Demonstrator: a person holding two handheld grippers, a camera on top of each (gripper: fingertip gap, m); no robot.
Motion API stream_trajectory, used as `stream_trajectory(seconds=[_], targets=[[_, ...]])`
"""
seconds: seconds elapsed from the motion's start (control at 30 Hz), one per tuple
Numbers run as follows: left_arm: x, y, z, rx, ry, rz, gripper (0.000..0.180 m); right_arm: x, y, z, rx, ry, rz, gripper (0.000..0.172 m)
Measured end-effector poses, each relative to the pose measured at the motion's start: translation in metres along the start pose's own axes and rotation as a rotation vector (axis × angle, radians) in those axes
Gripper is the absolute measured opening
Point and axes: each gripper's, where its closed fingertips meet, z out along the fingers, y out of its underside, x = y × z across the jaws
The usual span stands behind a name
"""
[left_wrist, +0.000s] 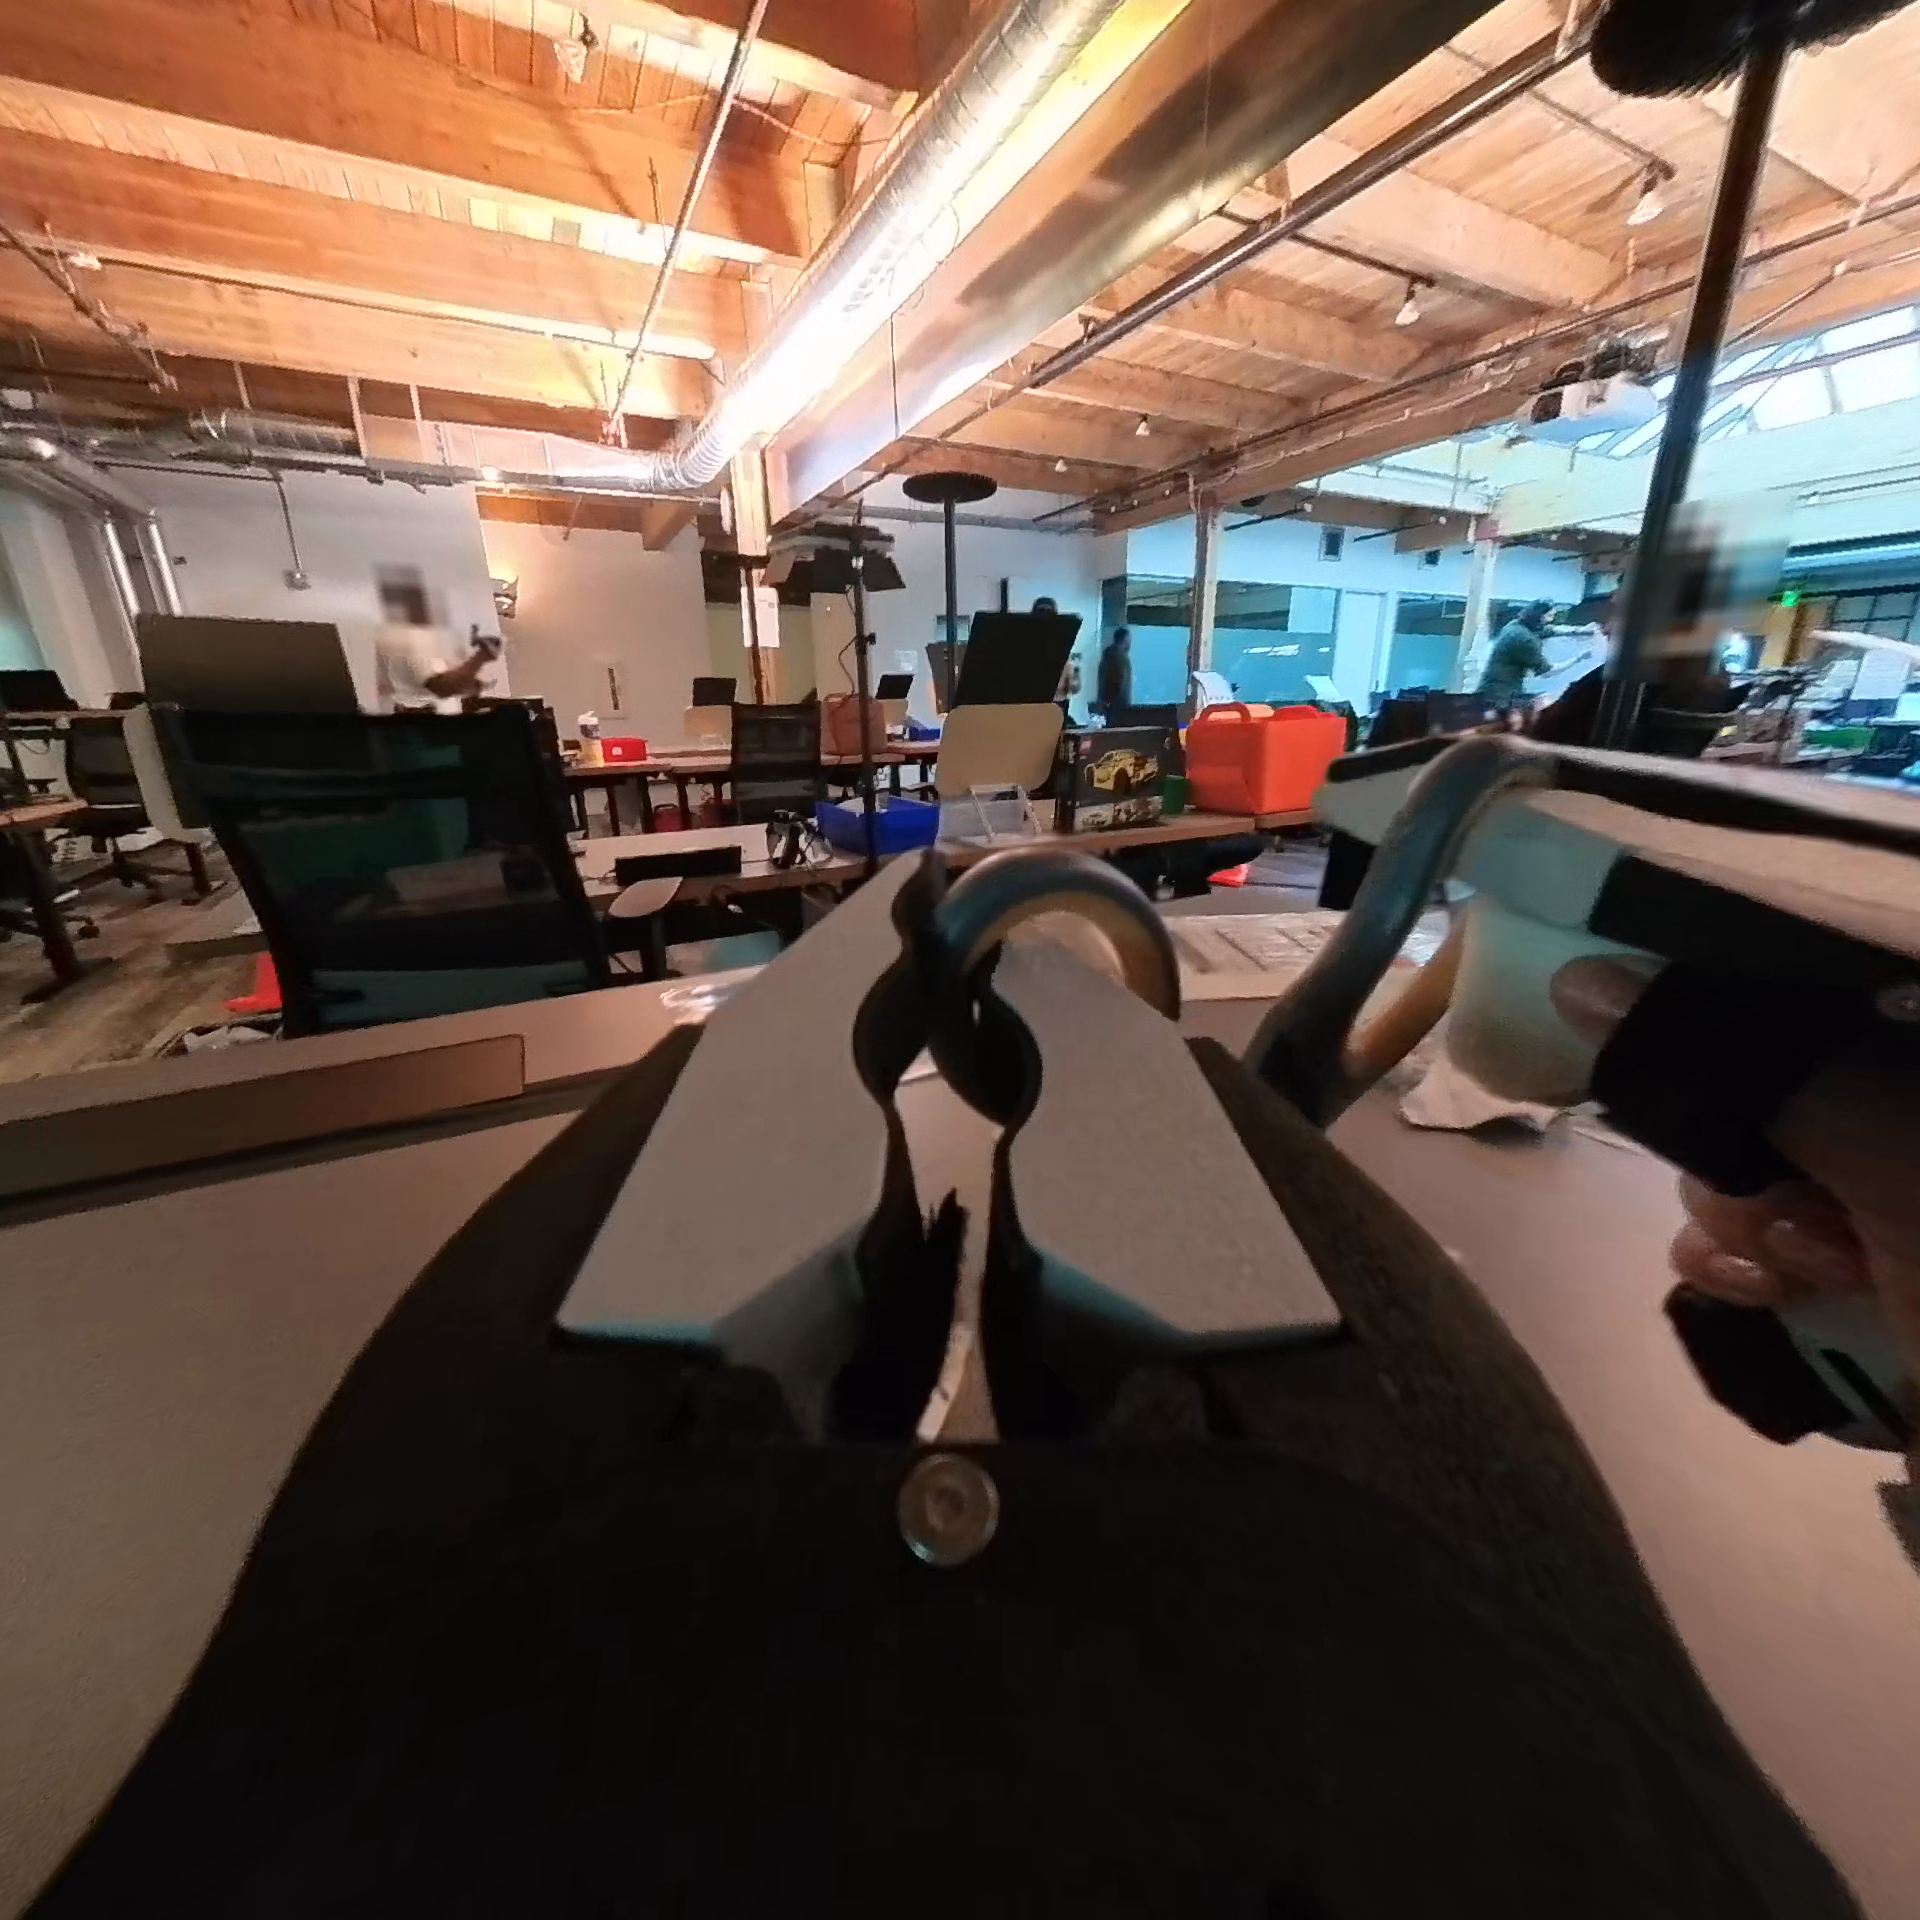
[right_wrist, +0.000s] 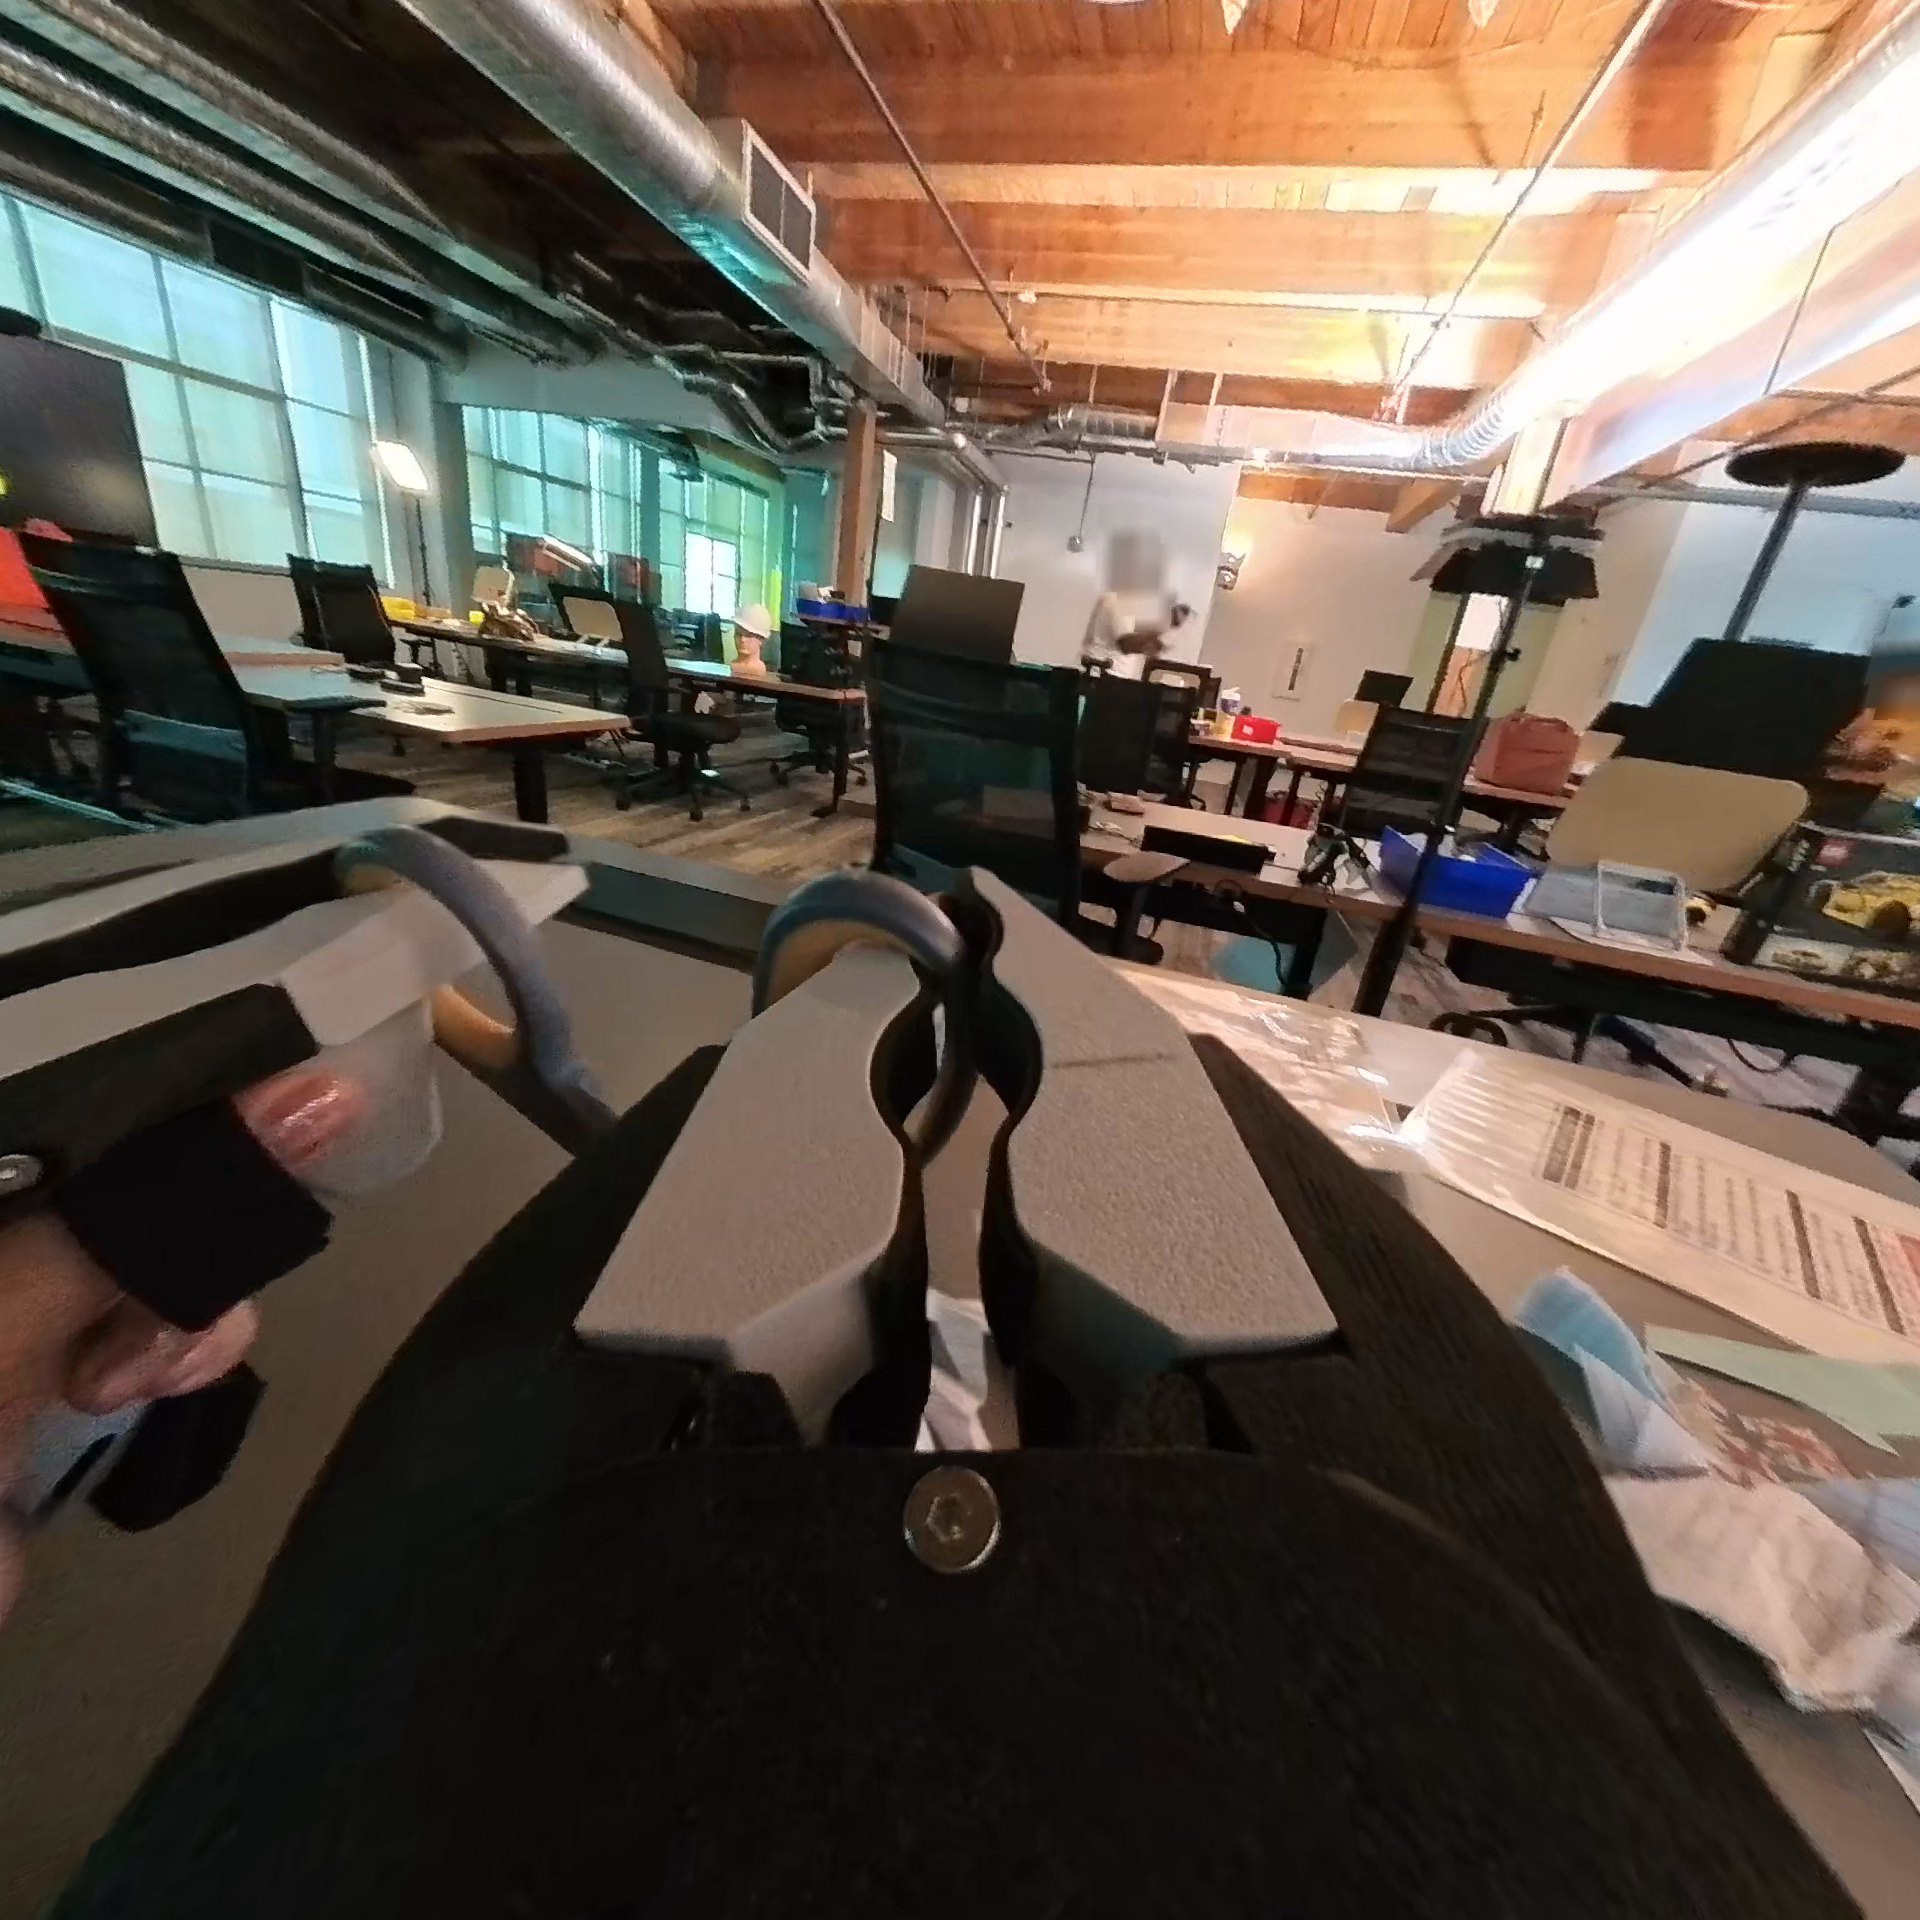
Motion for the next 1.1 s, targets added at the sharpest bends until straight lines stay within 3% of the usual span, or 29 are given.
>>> stream_trajectory(seconds=[0.3,0.67,0.9,1.1], targets=[[0.022,-0.028,-0.004,0.071,0.051,0.028,0.000,-0.024,-0.017,-0.004,0.055,-0.087,0.010,0.000],[0.044,-0.047,-0.014,0.132,0.064,-0.055,0.001,-0.031,-0.039,-0.016,0.128,-0.083,0.069,0.000],[0.052,-0.043,-0.013,0.120,0.127,0.022,0.000,-0.024,-0.033,-0.020,0.103,-0.084,0.039,0.000],[0.047,-0.034,-0.011,0.098,0.141,0.054,0.000,0.009,-0.029,-0.030,0.107,0.016,0.050,0.000]])
